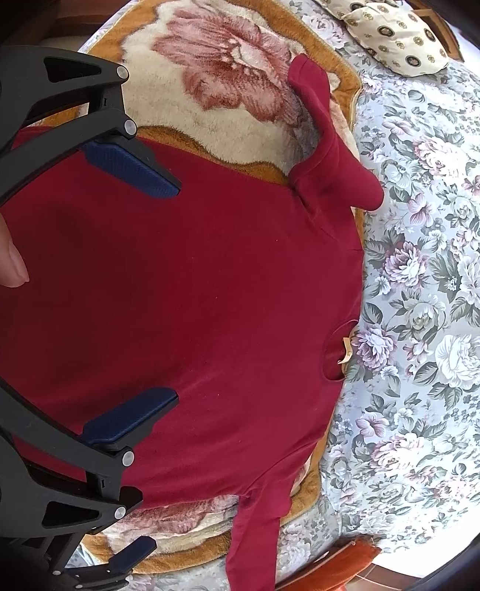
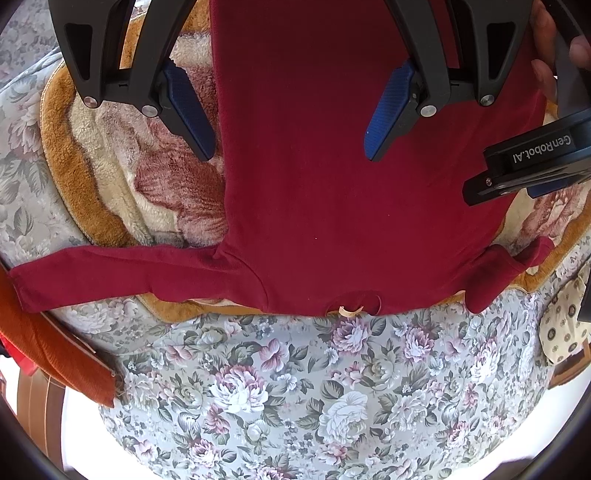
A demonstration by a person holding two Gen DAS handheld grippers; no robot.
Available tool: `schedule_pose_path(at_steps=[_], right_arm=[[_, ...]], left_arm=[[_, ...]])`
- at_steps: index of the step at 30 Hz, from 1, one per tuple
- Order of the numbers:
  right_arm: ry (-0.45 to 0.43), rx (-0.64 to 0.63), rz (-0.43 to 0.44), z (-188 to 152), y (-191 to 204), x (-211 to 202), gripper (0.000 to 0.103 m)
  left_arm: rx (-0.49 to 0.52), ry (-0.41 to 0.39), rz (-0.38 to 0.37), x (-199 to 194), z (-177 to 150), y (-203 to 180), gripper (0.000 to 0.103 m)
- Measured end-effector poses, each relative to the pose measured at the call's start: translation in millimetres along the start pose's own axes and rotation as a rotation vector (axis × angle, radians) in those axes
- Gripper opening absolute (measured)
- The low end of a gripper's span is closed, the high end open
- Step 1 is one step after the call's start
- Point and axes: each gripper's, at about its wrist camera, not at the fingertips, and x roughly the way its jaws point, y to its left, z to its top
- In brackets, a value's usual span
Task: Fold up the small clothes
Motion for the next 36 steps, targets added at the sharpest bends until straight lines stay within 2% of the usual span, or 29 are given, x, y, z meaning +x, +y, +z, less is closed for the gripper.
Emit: schedule_pose_path(at_steps=[4, 9, 12, 15, 19, 23, 25, 28, 30, 32, 36], right_arm=[[0.001, 0.001, -0.001, 0, 0, 0, 0.081], [0.001, 0.000, -0.002, 0, 0, 0, 0.081], [0.001, -0.005, -0.005, -1, 1, 2, 0.081], [0.007, -0.011, -0.005, -1, 1, 3, 0.081], [0.010, -0.013, 0.004, -1, -1, 2, 0.081], [0.005, -0.012, 0.010, -1, 0, 0, 0.081], [0.007, -0.015, 0.008, -1, 1, 1, 0.081], [0.013, -0.024, 0.003, 0, 4, 2, 0.081], [0.016, -0.031, -0.002, 1, 5, 2, 0.081], [0.018, -0.036, -0.006, 2, 7, 4, 0.081], [0.028, -0.042, -0.009, 2, 8, 6, 0.081]], left_arm=[[-0.002, -0.001, -0.001, 0, 0, 0, 0.102], [-0.023, 0.008, -0.065, -2, 0, 5, 0.102], [-0.028, 0.002, -0.183, -7, 3, 7, 0.102], [-0.010, -0.050, -0.289, -17, 11, 9, 0.102], [0.021, -0.021, -0.325, -21, 16, 15, 0.102], [0.015, -0.044, -0.287, -18, 23, 53, 0.102], [-0.012, -0.034, -0.242, -10, 29, 85, 0.102], [-0.077, -0.020, -0.215, 3, 36, 135, 0.102], [-0.099, -0.019, -0.111, 9, 38, 161, 0.102], [-0.106, -0.010, -0.020, 13, 36, 171, 0.102], [-0.114, -0.042, 0.033, 8, 27, 167, 0.102]])
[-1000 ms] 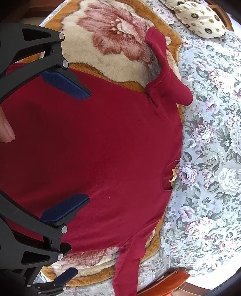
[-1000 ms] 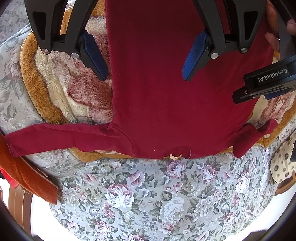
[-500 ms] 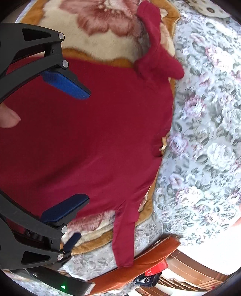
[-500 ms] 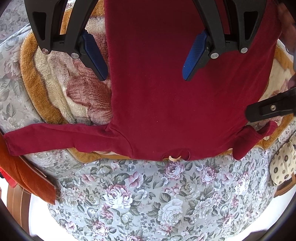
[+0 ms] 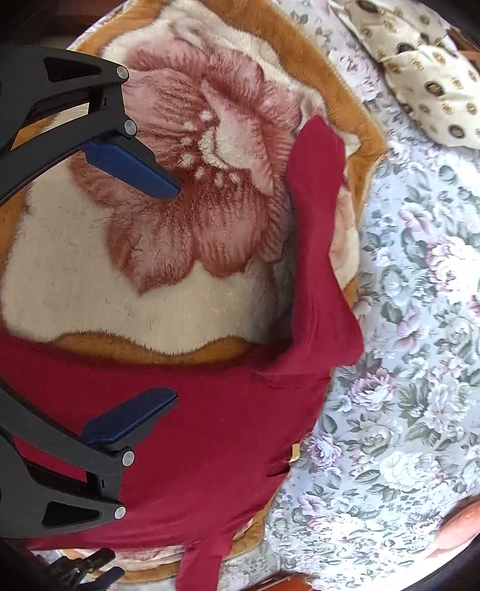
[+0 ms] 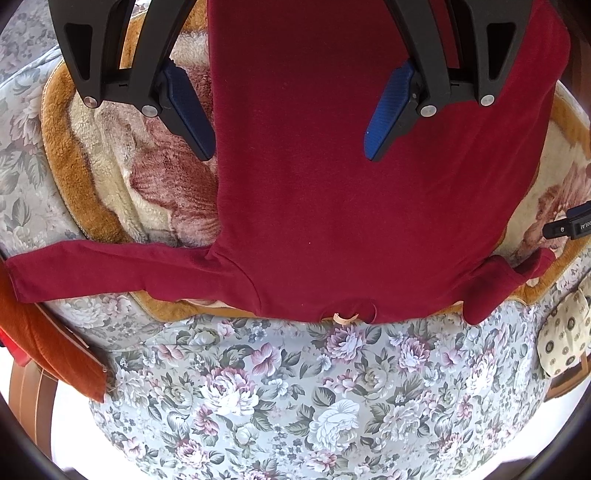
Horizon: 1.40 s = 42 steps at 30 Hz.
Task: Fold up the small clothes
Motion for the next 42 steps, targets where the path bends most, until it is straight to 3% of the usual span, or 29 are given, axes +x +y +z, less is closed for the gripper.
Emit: schedule_pose_path(at_steps=[4, 14, 24, 27, 35, 42], right_arm=[[0.001, 0.002, 0.001, -1, 0, 0, 0.081], [-0.036, 0.032, 0.017, -3, -6, -6, 0.081], [-0.085, 0.077, 0.035, -5, -14, -15, 0.081], [-0.084, 0.085, 0.043, -4, -15, -15, 0.081], [-0.084, 0.102, 0.056, -5, -17, -15, 0.081], [-0.083, 0.103, 0.057, -5, -17, -15, 0.081]], left_arm=[[0.032, -0.033, 0.030, -11, -6, -20, 0.102], [0.085, -0.034, 0.013, -25, -7, -60, 0.102], [0.066, -0.044, -0.030, -29, -19, -106, 0.102], [0.132, -0.018, -0.009, -21, -28, -126, 0.102], [0.139, -0.048, 0.036, -24, -33, -127, 0.102], [0.107, -0.024, 0.037, -19, -33, -121, 0.102]])
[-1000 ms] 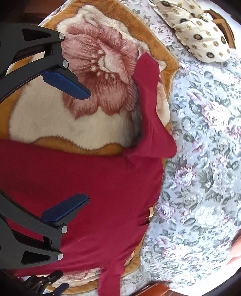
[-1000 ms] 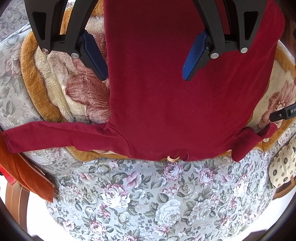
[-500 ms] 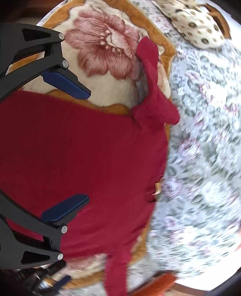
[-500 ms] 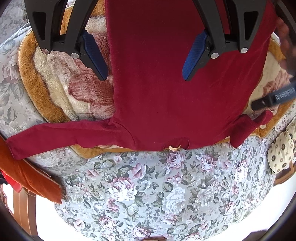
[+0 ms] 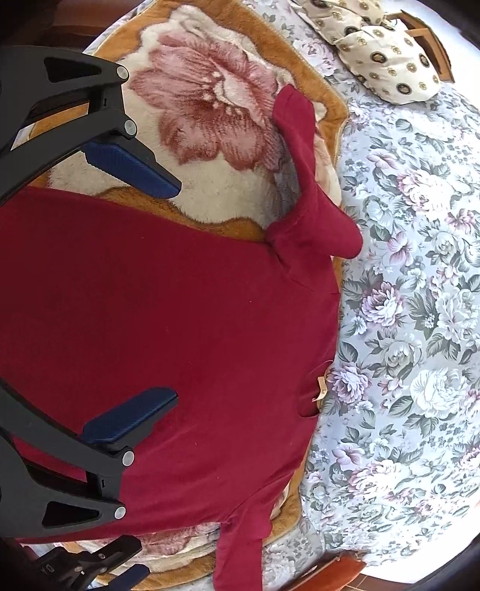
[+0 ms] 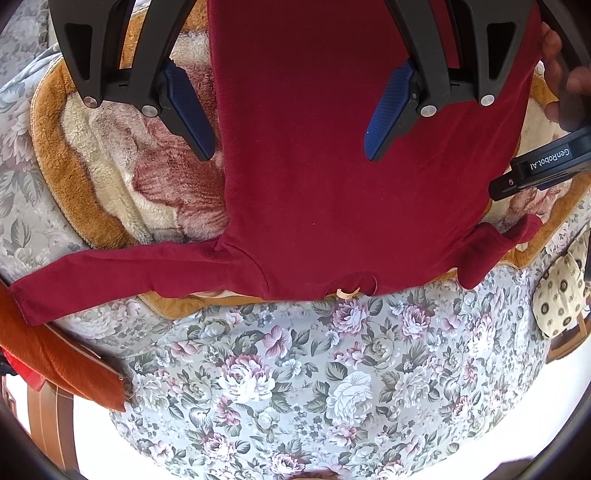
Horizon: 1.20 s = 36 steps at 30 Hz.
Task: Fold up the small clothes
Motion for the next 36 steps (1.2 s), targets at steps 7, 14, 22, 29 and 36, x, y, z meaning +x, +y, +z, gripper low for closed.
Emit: schedule_pose_path(at_steps=[7, 14, 22, 29, 36], right_arm=[[0.001, 0.001, 0.000, -0.2, 0.1, 0.5, 0.081], [0.003, 0.001, 0.000, -0.6, 0.6, 0.8, 0.081], [0.004, 0.003, 0.002, -1.2, -0.3, 1.3, 0.081], [0.007, 0.013, 0.008, -2.7, -0.9, 2.7, 0.081], [-0.008, 0.014, 0.004, 1.8, -3.2, -1.8, 0.081]], left_arm=[[-0.002, 0.010, -0.004, 1.7, -0.3, 0.1, 0.102], [-0.003, 0.016, -0.007, 2.6, -0.3, 0.4, 0.102], [-0.002, 0.014, -0.005, 2.6, -0.9, -0.4, 0.102], [0.009, 0.011, 0.002, 4.6, -1.9, -1.0, 0.102], [0.026, -0.002, 0.020, 1.0, 0.5, -1.3, 0.102]])
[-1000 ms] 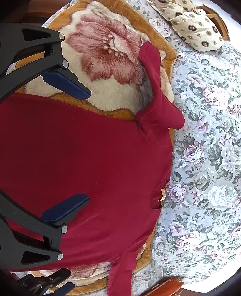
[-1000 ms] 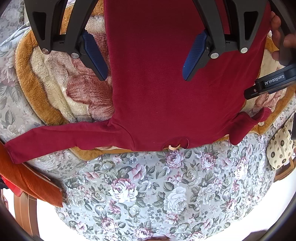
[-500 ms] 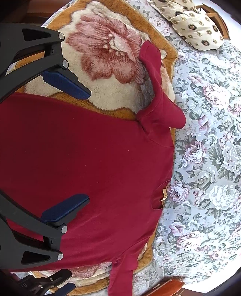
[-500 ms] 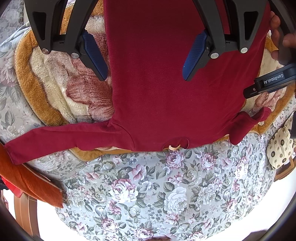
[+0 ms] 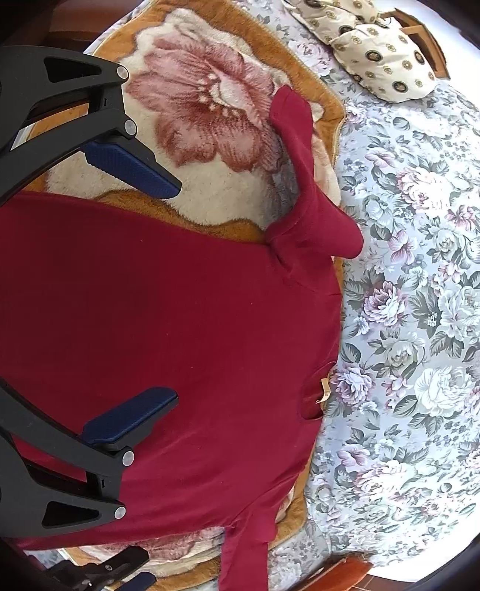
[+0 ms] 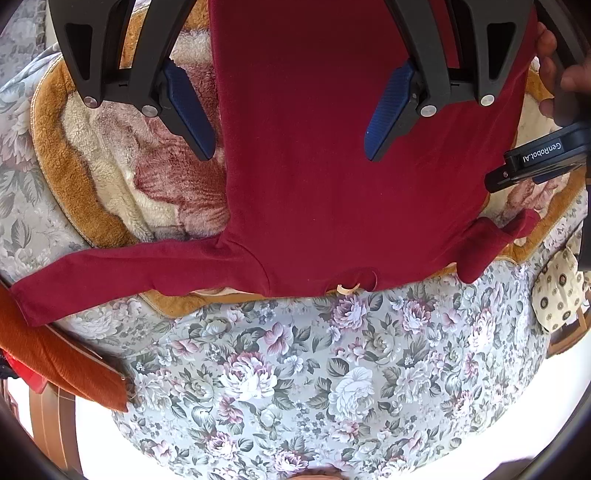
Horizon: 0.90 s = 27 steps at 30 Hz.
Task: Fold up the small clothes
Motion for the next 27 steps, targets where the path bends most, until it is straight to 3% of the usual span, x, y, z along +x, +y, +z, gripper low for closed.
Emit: schedule_pose_path(at_steps=[27], right_arm=[[0.003, -0.004, -0.004, -1.1, 1.7, 2.6, 0.081]], left_arm=[[-0.016, 0.025, -0.030, 3.8, 0.3, 0.3, 0.102]])
